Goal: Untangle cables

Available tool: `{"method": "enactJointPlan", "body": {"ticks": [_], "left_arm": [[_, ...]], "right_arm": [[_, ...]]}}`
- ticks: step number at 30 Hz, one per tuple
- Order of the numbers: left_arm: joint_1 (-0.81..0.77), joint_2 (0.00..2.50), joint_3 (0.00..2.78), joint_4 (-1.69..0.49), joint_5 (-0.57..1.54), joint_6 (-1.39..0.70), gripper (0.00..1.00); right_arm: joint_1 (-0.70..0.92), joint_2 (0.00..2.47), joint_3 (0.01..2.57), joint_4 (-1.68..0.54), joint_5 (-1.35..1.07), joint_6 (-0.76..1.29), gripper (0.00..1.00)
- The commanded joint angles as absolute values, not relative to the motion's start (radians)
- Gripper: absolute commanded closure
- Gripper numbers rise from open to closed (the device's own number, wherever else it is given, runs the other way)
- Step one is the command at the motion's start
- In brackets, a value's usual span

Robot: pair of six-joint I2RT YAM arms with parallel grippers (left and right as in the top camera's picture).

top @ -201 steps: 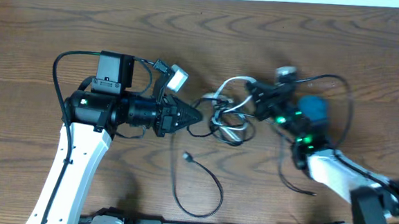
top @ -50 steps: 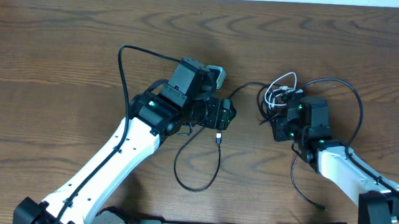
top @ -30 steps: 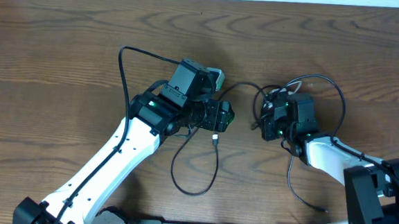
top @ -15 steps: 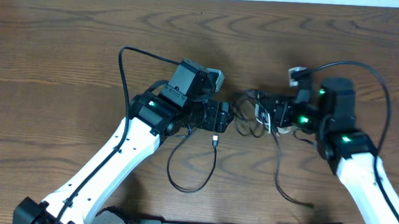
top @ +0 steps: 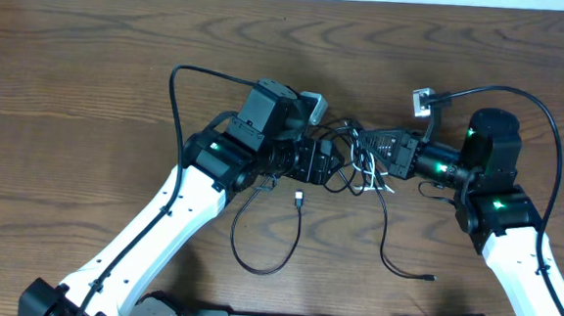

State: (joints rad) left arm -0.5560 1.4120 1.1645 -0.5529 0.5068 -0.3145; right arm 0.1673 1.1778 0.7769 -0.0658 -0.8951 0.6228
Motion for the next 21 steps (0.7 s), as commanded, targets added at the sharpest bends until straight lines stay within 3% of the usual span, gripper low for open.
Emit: {"method": "enactJointPlan", "body": {"ticks": [1, 11, 13, 14, 15, 18, 21], "left_arm": [[-0.567, 1.421, 1.180, -0.540, 0.553, -0.311, 0.25], [-0.606, 1.496, 1.180, -0.500, 0.531, -0.426, 0.26], [-0.608, 1.533, 1.180, -0.476, 0.531, -0.458, 0.50], [-0.608, 1.553, 1.180, -0.467, 0.530, -0.469, 0.76], [-0.607, 1.573, 1.180, -0.461, 0.530, -0.473, 0.91], [-0.605, 1.617, 1.180, -0.472, 0.455, -0.473, 0.92], [-0.598, 1.635, 1.180, -0.552, 0.238, -0.473, 0.92]], "right_arm": [[0.162, 1.171, 0.791, -0.051, -0.956, 0.659, 0.99], [0.143, 1.171, 0.791, 0.181, -1.085, 0.824, 0.99], [0.142, 1.171, 0.791, 0.191, -1.092, 0.833, 0.99], [0.142, 1.171, 0.791, 0.191, -1.091, 0.833, 0.99], [0.142, 1.171, 0.791, 0.191, -1.091, 0.831, 0.99], [0.131, 1.171, 0.791, 0.191, -1.092, 0.830, 0.99], [0.097, 1.171, 0.791, 0.190, -1.086, 0.794, 0.99]]}}
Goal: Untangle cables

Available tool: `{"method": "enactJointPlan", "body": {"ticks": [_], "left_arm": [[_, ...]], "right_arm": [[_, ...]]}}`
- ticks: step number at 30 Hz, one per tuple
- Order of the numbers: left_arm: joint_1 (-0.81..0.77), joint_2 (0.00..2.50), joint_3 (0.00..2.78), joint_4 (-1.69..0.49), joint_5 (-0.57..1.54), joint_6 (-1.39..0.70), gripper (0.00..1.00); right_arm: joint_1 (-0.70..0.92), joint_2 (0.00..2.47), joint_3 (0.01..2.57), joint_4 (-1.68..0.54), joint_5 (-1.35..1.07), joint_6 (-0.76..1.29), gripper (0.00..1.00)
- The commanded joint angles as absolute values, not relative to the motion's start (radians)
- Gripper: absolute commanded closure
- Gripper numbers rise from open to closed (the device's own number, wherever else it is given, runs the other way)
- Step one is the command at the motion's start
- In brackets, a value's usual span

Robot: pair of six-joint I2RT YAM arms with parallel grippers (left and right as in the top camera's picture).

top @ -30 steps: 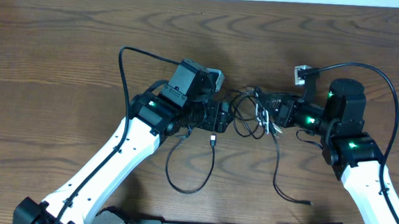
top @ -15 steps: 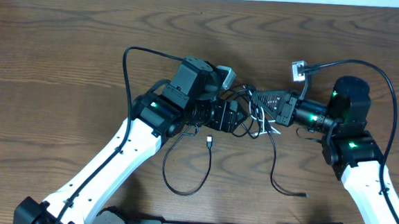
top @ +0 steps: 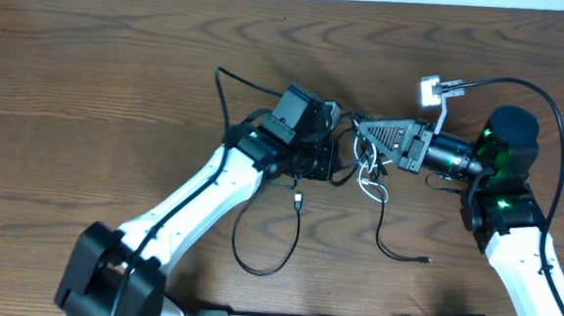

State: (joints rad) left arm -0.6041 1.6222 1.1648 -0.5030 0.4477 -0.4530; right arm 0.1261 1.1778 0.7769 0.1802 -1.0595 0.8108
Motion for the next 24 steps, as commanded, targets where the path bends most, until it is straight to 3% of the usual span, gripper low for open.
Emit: {"method": "enactJointPlan", "body": {"ticks": [1, 6, 13, 17, 24], "left_arm": [[-0.590, 1.633, 1.180, -0.589, 0.152, -0.473, 0.92], [-0.496, 1.605, 1.180, -0.772, -0.131, -0.474, 0.92], [-0.320, 1.569, 1.180, -0.849, -0.117, -0.474, 0.92], [-0.259, 1.565, 1.180, -0.811, 0.062, -0.469, 0.92], [-0.261, 1.564, 1.180, -0.648, 0.566, -0.260, 0.92]], "right_arm": [[0.084, 1.171, 0.791, 0.183, -1.080, 0.781, 0.99], [-0.017, 1.171, 0.791, 0.084, -0.987, 0.708, 0.99], [-0.095, 1.171, 0.791, -0.181, -0.555, 0.568, 0.99], [-0.094, 1.171, 0.791, -0.301, -0.404, 0.497, 0.99], [-0.075, 1.171, 0.790, -0.332, -0.647, 0.318, 0.82]]}}
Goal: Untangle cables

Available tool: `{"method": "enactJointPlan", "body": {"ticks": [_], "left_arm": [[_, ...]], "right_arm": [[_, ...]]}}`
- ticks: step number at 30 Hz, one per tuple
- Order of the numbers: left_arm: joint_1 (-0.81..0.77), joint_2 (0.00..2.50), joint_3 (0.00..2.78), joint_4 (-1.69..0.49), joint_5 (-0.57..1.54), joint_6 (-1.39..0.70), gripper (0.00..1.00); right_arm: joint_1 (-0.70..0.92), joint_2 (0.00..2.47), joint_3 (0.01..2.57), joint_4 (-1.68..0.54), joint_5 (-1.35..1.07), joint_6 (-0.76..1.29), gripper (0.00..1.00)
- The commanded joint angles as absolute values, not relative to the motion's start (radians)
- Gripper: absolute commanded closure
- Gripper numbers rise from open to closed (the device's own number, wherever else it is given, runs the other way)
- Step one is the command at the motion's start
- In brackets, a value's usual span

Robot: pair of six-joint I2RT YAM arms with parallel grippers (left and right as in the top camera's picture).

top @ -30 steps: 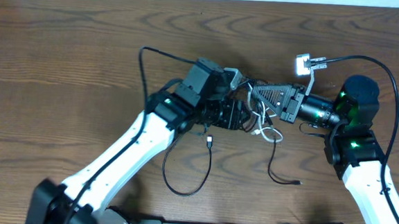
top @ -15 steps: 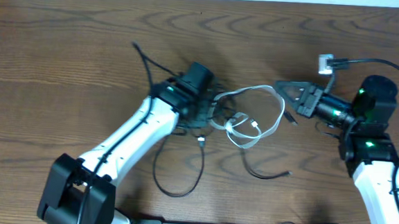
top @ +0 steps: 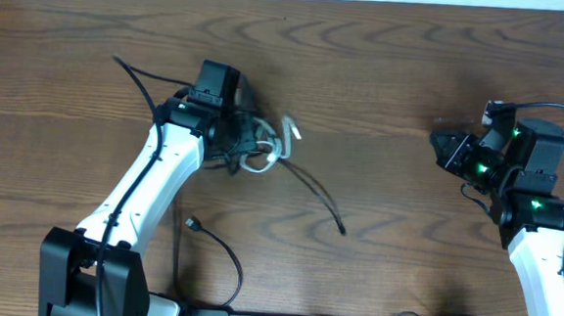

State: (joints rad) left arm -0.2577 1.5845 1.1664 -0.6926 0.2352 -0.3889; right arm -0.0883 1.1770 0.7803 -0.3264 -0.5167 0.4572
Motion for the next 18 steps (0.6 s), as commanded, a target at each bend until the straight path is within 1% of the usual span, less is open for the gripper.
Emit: {"method": "enactJointPlan", "body": {"ticks": [1, 3, 4, 8, 10, 12, 14, 18], "left_arm": [[-0.261, 1.564, 1.180, -0.632, 0.611, -0.247, 0.92], [-0.261, 1.563, 1.180, -0.587, 0.698, -0.239, 0.92], [-0.260, 1.559, 1.180, -0.539, 0.773, -0.239, 0.92], [-0.260, 1.550, 1.180, -0.453, 0.857, -0.240, 0.92], [-0.260, 1.546, 1.180, -0.427, 0.878, -0.240, 0.92], [-0.260, 1.546, 1.180, -0.408, 0.923, -0.240, 0.92], [-0.260, 1.546, 1.180, -0.397, 0.964, -0.240, 0.92], [-0.260, 1.546, 1.180, -0.398, 1.010, -0.240, 0.92]], "right_arm": [[-0.071, 1.171, 0.790, -0.334, -0.693, 0.296, 0.80], [-0.065, 1.171, 0.790, -0.339, -0.764, 0.260, 0.76], [-0.057, 1.171, 0.789, -0.350, -0.815, 0.253, 0.75], [-0.033, 1.171, 0.789, -0.384, -0.936, 0.250, 0.75], [-0.013, 1.171, 0.789, -0.396, -0.973, 0.207, 0.73], [0.014, 1.171, 0.789, -0.405, -0.955, 0.145, 0.69], [0.038, 1.174, 0.789, -0.404, -0.894, 0.126, 0.67], [0.076, 1.188, 0.789, -0.395, -0.764, 0.129, 0.68]]}}
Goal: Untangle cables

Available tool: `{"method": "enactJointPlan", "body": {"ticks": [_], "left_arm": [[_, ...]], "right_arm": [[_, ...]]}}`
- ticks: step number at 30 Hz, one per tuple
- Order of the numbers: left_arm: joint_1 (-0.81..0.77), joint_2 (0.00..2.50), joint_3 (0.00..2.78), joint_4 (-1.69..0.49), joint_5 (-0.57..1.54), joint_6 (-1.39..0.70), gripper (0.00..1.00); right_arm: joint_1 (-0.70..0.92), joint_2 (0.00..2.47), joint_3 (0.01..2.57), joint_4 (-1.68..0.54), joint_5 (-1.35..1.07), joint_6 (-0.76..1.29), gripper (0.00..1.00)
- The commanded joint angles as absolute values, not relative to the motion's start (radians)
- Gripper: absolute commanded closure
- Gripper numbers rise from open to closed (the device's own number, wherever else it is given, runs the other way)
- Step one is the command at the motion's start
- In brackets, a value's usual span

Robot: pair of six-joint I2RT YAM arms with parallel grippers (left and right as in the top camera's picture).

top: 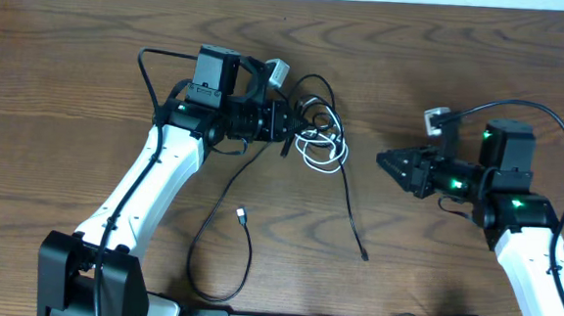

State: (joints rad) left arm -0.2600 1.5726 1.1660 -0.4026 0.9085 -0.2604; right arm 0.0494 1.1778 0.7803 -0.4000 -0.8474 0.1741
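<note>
My left gripper (286, 127) is shut on a tangled cable bundle (315, 131) at the table's middle back. A looped white cable (322, 153) lies just right of its fingers. One black cable (351, 209) runs from the bundle down to a plug near the front. A second black cable (223, 189) trails down left in a loop, its silver plug (242, 214) lying on the wood. My right gripper (382, 160) points left, a short gap from the white loop, holding nothing visible. Its jaws look like one dark point.
The brown wooden table (72, 57) extends far left and back. Each wrist carries its own black camera lead with a pale connector, the left lead (277, 71) and the right lead (435, 117). A black rail runs along the front edge.
My left gripper has moved right with the bundle, toward the table's middle. The right gripper has come left and lower, now close to the white loop. The loose black cables lie differently.
Both grippers first held the tangle together at the middle, and still did a moment later. Then the right gripper had let go and stood far right, while the left held the bundle off to the left. Now the two are near each other again.
</note>
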Motion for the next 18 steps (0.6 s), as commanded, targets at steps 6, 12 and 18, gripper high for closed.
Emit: {"method": "enactJointPlan", "body": {"ticks": [6, 12, 18], "left_arm": [[-0.260, 1.546, 1.180, -0.398, 1.063, -0.240, 0.92], [-0.261, 1.546, 1.180, -0.398, 1.074, -0.240, 0.92], [-0.261, 1.547, 1.180, -0.398, 1.073, -0.240, 0.92]], "right_arm": [[0.130, 1.250, 0.789, -0.263, -0.674, 0.218, 0.73], [0.204, 1.349, 0.789, -0.109, -0.632, 0.334, 0.75], [0.271, 1.381, 0.789, -0.035, -0.665, 0.371, 0.75]]}}
